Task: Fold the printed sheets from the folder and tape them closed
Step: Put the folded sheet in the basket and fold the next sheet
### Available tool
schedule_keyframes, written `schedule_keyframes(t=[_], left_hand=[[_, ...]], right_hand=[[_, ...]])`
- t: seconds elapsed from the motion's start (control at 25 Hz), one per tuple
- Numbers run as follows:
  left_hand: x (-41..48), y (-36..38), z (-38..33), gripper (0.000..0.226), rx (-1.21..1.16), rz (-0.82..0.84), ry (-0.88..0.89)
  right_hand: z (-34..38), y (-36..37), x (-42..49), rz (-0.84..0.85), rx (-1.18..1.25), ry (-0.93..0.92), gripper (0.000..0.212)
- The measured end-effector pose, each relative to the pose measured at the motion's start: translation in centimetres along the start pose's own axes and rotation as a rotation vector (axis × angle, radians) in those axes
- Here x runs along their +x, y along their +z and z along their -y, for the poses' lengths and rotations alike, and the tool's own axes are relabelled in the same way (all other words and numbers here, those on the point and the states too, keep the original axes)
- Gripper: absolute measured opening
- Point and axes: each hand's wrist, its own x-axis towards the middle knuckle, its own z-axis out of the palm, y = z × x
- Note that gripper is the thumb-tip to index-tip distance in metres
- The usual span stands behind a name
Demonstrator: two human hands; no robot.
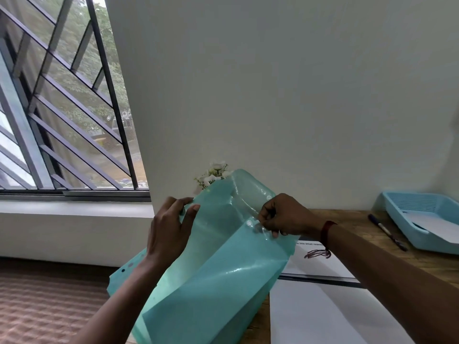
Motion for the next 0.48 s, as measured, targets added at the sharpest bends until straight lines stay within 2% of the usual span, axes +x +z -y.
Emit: schedule_keyframes(t=[0.24,0.48], left_hand=[[0.4,-0.6,-0.1,0.046,0.028,-0.010,0.027],[0.4,-0.7,-0.4,0.049,0.058,-0.027,0.006]], right_hand=[[0.7,0.3,-0.8,-0.219,-0.005,-0.102,0.009],[1.6,0.5,-1.4,-0.457,-0.427,-0.213,0.021]])
